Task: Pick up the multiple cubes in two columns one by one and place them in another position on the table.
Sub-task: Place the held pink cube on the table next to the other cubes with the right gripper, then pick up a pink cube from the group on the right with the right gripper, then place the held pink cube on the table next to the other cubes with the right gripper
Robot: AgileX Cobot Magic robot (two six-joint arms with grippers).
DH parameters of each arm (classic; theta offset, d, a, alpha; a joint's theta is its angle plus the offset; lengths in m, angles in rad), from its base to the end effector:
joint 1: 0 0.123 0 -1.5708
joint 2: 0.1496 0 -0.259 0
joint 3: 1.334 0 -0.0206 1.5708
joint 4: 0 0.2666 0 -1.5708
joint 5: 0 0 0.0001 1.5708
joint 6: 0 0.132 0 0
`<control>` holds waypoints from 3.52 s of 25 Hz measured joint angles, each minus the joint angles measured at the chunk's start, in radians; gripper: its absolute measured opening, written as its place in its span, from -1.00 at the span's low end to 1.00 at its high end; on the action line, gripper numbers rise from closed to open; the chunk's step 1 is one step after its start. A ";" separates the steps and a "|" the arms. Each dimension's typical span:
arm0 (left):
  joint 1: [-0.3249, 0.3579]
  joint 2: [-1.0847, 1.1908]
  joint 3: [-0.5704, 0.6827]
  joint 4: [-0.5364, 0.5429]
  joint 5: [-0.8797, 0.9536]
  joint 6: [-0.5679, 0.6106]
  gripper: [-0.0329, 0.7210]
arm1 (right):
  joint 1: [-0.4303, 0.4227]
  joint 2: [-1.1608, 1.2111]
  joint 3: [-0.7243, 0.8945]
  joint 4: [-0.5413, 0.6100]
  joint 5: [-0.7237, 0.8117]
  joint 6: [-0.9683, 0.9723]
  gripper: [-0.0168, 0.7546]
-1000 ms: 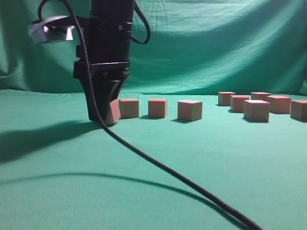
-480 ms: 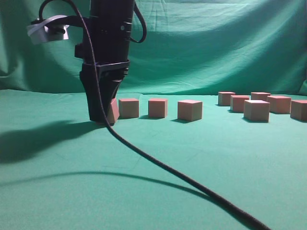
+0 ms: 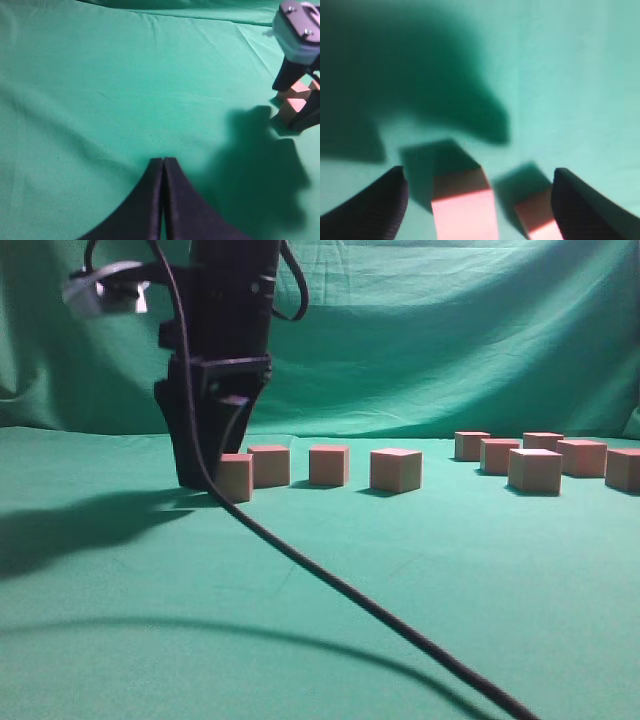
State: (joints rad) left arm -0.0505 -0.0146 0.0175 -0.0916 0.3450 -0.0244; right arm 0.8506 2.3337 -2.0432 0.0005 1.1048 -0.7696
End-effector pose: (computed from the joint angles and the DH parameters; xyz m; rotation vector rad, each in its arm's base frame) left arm 0.1344 -0.0109 0.1669 -0.0333 1.8320 -0.1417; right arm 0.3326 0.3791 0.1203 -2.0853 1.9851 0.0161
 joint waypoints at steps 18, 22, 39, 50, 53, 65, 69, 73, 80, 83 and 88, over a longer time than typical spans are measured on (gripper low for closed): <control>0.000 0.000 0.000 0.000 0.000 0.000 -0.91 | -0.040 -0.364 -0.119 -0.183 0.146 0.722 0.42; 0.000 0.000 0.000 0.000 0.000 0.000 -0.91 | -0.176 -0.542 0.121 -0.198 0.146 0.862 0.42; 0.000 0.000 0.000 0.000 0.000 0.000 -0.91 | -0.441 -0.554 0.751 -0.060 -0.290 1.025 0.42; 0.000 0.000 0.000 0.000 0.000 0.000 -0.91 | -0.464 -0.411 0.752 -0.091 -0.468 1.066 0.30; 0.000 0.000 0.000 0.000 0.000 0.000 -0.91 | -0.479 -0.393 0.752 -0.095 -0.482 1.067 0.30; 0.000 0.000 0.000 0.000 0.000 0.000 -0.91 | -0.490 -0.352 0.712 -0.095 -0.422 1.067 -0.29; 0.000 0.000 0.000 0.000 0.000 0.000 -0.91 | -0.462 -0.389 0.602 -0.095 -0.276 1.027 -0.29; 0.000 0.000 0.000 0.000 0.000 0.000 -0.91 | -0.368 -0.475 0.547 -0.095 -0.204 0.983 -0.29; 0.000 0.000 0.000 0.000 0.000 0.000 -0.91 | -0.083 -0.487 0.543 -0.085 -0.189 0.967 -0.29; 0.000 0.000 0.000 0.000 0.000 0.000 -0.91 | 0.010 -0.444 0.543 -0.085 -0.238 0.969 -0.29; 0.000 0.000 0.000 0.000 0.000 0.000 -0.91 | 0.069 -0.360 0.541 -0.085 -0.276 0.971 -0.29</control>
State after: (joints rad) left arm -0.0505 -0.0146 0.0175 -0.0916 0.3450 -0.0244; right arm 0.9194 1.9742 -1.5021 -0.0844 0.8291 0.2012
